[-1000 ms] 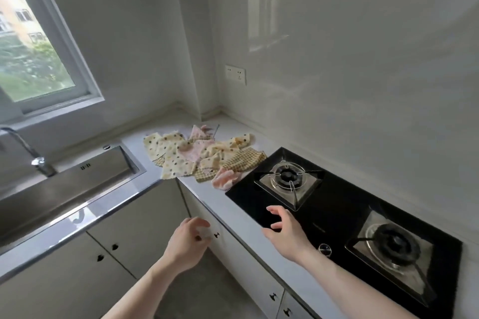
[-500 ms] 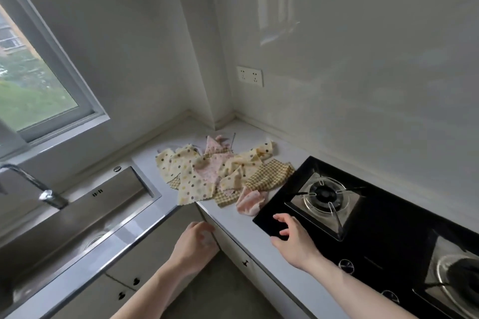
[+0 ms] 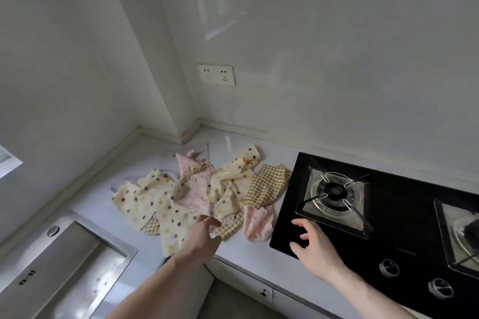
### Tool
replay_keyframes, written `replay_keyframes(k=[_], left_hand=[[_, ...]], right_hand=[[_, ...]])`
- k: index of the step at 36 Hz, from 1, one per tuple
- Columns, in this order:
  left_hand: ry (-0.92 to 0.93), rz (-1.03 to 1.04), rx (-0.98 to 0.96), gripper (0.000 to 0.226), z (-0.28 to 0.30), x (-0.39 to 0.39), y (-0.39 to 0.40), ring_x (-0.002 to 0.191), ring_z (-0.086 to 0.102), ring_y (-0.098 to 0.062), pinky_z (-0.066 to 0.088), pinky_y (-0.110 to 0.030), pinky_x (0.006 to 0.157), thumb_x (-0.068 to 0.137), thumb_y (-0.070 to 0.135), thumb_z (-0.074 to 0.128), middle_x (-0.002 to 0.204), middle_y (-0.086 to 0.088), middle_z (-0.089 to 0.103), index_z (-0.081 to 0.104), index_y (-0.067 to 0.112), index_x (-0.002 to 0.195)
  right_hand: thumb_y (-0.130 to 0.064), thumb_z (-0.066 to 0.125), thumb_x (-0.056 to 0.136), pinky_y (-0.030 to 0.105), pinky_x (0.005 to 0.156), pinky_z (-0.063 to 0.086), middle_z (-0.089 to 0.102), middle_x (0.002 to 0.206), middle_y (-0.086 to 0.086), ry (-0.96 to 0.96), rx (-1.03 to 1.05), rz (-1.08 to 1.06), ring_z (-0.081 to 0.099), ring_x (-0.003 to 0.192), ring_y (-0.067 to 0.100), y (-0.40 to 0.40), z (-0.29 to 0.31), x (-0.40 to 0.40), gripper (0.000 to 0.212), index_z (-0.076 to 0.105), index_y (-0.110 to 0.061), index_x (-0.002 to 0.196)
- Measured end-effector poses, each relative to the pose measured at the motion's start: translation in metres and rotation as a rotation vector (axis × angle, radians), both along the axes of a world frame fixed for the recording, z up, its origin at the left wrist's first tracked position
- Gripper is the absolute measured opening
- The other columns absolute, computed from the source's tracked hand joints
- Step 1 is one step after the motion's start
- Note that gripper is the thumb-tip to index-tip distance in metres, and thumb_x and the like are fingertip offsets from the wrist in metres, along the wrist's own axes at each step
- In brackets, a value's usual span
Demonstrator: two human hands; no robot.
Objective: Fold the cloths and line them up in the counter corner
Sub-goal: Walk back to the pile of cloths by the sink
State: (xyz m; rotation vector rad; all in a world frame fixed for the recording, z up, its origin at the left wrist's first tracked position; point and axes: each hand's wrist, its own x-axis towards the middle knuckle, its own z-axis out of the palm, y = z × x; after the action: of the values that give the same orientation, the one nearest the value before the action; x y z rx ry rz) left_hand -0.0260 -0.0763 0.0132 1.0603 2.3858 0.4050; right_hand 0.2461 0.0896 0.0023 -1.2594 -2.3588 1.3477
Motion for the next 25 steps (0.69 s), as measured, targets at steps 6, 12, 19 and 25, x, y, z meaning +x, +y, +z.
replay_keyframes(k=[6, 12, 19, 25], left_hand=[[-0.023, -0.125, 0.086, 0.032, -0.028, -0.020, 0.022, 0.121, 0.052, -0.015, 0.041, -0.023, 0.098, 0.087, 0.020, 0.063, 0.131, 0.010, 0.048, 0.065, 0.032, 0.117], [-0.002, -0.282, 0.212, 0.035, -0.060, -0.019, 0.061, 0.116, 0.054, -0.010, 0.046, -0.026, 0.097, 0.088, 0.034, 0.058, 0.130, 0.016, 0.051, 0.060, 0.036, 0.123], [0.089, -0.368, 0.284, 0.056, -0.122, -0.008, 0.094, 0.106, 0.054, -0.009, 0.048, -0.032, 0.085, 0.085, 0.053, 0.047, 0.126, 0.017, 0.049, 0.037, 0.044, 0.139], [0.301, -0.404, 0.390, 0.068, -0.167, -0.003, 0.098, 0.125, 0.040, -0.007, 0.032, -0.029, 0.109, 0.087, 0.050, 0.039, 0.138, 0.018, 0.041, 0.017, 0.047, 0.151]], right_hand=[[-0.025, 0.067, 0.092, 0.017, 0.088, 0.042, 0.043, 0.135, -0.019, -0.060, 0.055, -0.021, 0.052, 0.119, 0.005, -0.009, -0.023, -0.034, 0.050, 0.047, -0.032, 0.137], [-0.022, 0.067, 0.091, 0.013, 0.096, 0.036, 0.042, 0.126, -0.030, -0.048, 0.176, -0.043, 0.046, 0.121, -0.002, 0.006, -0.048, -0.051, 0.048, 0.051, -0.032, 0.136], [-0.046, 0.059, 0.089, 0.028, 0.106, 0.038, 0.040, 0.141, -0.021, -0.172, 0.490, 0.076, 0.042, 0.131, 0.005, 0.021, -0.128, -0.049, 0.049, 0.050, -0.037, 0.137], [-0.048, 0.045, 0.091, 0.034, 0.109, 0.035, 0.050, 0.146, -0.008, -0.233, 0.807, 0.107, 0.048, 0.135, 0.015, 0.018, -0.172, -0.049, 0.051, 0.055, -0.032, 0.138]])
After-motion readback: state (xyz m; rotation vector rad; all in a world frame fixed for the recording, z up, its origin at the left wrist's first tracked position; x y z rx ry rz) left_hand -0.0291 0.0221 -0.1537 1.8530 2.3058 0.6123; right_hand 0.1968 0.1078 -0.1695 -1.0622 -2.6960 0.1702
